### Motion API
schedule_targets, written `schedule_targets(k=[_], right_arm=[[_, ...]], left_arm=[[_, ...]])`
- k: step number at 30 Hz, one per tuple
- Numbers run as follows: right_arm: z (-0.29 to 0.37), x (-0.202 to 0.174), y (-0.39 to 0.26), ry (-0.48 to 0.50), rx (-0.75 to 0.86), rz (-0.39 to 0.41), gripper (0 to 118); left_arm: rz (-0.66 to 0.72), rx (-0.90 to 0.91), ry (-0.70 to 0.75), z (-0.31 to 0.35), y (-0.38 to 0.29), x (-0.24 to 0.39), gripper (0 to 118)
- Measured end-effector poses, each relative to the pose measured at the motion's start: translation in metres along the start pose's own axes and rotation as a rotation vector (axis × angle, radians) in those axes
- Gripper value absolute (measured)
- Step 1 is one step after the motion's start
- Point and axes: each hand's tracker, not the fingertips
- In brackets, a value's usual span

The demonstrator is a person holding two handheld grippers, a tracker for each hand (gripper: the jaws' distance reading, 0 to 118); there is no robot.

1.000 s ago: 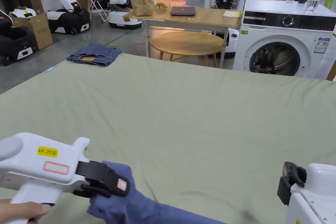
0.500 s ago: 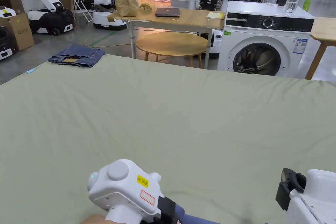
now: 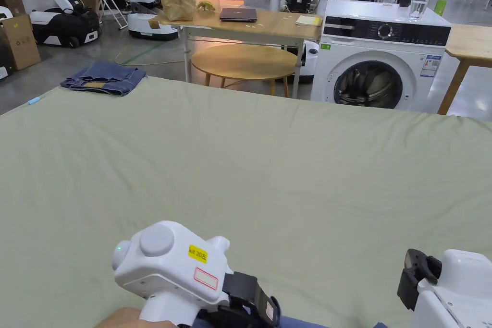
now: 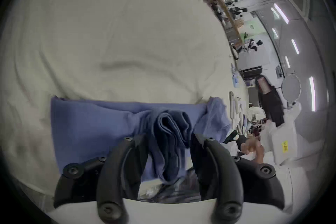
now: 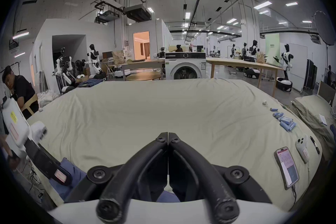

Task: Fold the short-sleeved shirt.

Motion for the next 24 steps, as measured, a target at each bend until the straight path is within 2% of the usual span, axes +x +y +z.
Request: schedule_targets(k=[2,3,4,5,8,13,18,22,24], right_arm=[[0.001,0.000,0.000,0.005,0.001,-0.001,0],[0.001,0.000,0.000,0.006,0.000,-0.001,0],[0.001,0.000,0.000,0.005,0.000,-0.003,0],[0.001,0.000,-0.001,0.005,-0.001,-0.007,0],[0.001,0.001,-0.002,0.013,-0.006,-0.020,0],[0.002,0.001,-0.004,0.014,-0.010,-0.019,0],[0.003,0.003,-0.007,0.010,-0.014,-0.025,0],[0.002,0.007,-0.009,0.004,-0.015,-0.025,0],[0.003,0.009,-0.010,-0.001,-0.012,-0.027,0]], left_arm=[[-0.021,0.036,-0.035,0.017,-0.004,0.004,44],[-0.038,0.048,-0.037,0.022,-0.005,0.005,36],[-0.054,0.072,-0.026,0.027,-0.007,0.005,21],[-0.060,0.088,-0.021,0.030,-0.008,0.003,14],[-0.058,0.095,0.011,0.025,-0.009,-0.004,8],[-0.049,0.014,0.025,-0.014,-0.016,-0.014,6],[-0.012,-0.046,-0.191,-0.065,-0.024,-0.024,6],[-0.002,-0.084,-0.114,-0.107,-0.030,-0.034,0],[0.047,-0.051,-0.180,-0.112,-0.031,-0.041,0]])
